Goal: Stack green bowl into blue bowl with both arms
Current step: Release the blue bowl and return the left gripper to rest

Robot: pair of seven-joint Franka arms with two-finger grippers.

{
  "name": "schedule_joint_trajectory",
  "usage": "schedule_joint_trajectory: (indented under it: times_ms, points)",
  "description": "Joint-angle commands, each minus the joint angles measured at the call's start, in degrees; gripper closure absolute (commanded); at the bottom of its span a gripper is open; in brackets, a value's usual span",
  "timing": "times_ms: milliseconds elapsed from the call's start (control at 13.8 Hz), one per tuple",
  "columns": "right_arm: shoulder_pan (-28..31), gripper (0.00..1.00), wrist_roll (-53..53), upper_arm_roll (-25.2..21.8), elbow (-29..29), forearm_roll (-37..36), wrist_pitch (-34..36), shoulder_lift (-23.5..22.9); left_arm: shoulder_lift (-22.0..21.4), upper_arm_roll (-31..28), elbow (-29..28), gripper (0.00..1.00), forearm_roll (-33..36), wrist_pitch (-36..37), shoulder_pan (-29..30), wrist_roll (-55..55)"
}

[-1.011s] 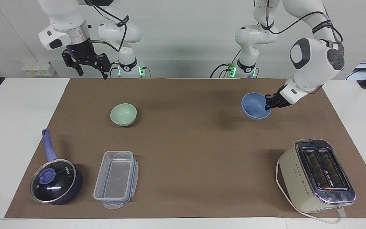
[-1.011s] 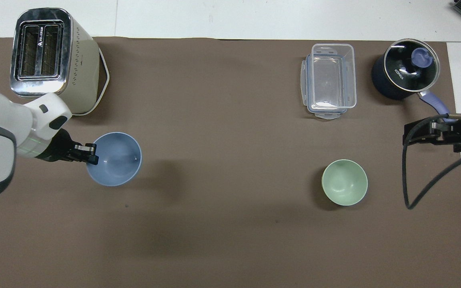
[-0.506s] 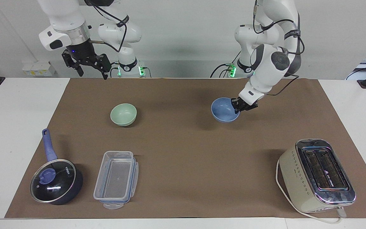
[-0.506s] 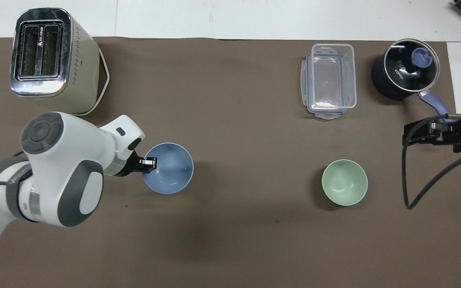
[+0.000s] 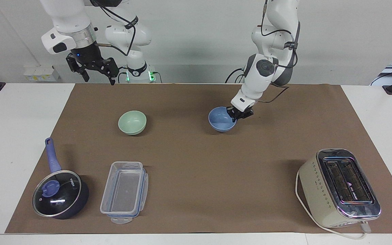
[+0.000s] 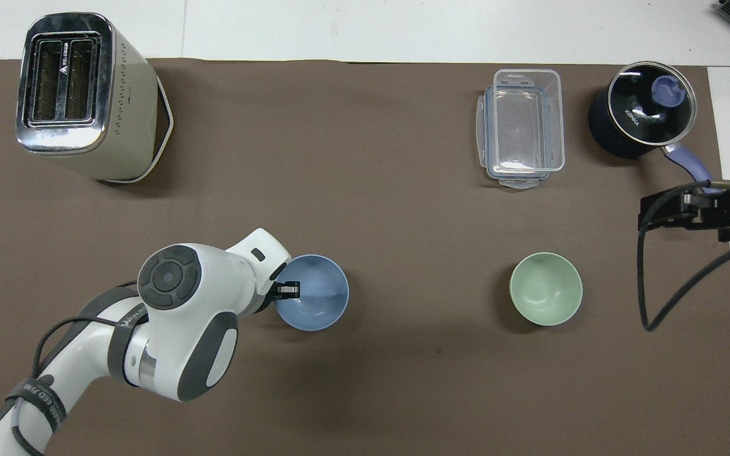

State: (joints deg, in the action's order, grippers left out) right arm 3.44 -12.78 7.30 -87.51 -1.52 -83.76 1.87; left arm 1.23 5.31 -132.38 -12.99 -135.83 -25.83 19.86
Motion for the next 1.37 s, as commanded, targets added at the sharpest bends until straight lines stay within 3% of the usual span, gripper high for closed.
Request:
schedule_joint_trajectory:
  times_ms: [0, 217, 289, 361, 433, 722, 1084, 1300]
  points:
    - [0.69, 0.00, -0.23, -0.01, -1.87, 0.81, -0.97, 1.47, -0.35, -1.00, -1.39, 1.00, -1.86, -2.42, -1.94, 1.67]
    - [0.69, 0.00, 0.38, -0.18, -1.96, 0.73, -0.97, 1.47, 0.52, -1.00, -1.82, 1.00, -3.70, -3.29, -3.60, 1.93]
    - [0.69, 0.00, 0.39, -0.36, -2.22, 0.73, -0.97, 1.56, 0.96, -1.00, -2.35, 0.90, -3.88, -4.86, -4.48, 2.19]
    - [0.69, 0.00, 0.39, -0.36, -2.23, 0.73, -0.97, 1.56, 0.97, -1.00, -2.27, 0.11, -3.88, -4.79, -4.41, 2.11]
    - [0.69, 0.00, 0.39, -0.36, -2.31, 0.73, -0.97, 1.73, 1.05, -1.00, -1.92, 0.00, -3.88, -4.70, -4.41, 2.20]
    - [0.69, 0.00, 0.39, -0.36, -2.31, 0.73, -0.97, 1.73, 0.44, -1.27, 0.45, 0.00, -3.88, -3.40, -2.22, 1.67]
    - [0.95, 0.00, 0.30, -0.36, -2.31, 0.73, -0.97, 1.73, -0.44, -1.62, 10.46, 0.00, -2.92, 10.56, 7.52, -0.87]
    - [1.04, 0.00, 0.12, -0.36, -2.14, 0.73, -0.97, 1.64, -0.35, -1.62, 18.36, 0.00, 1.55, 19.61, 12.98, -3.42]
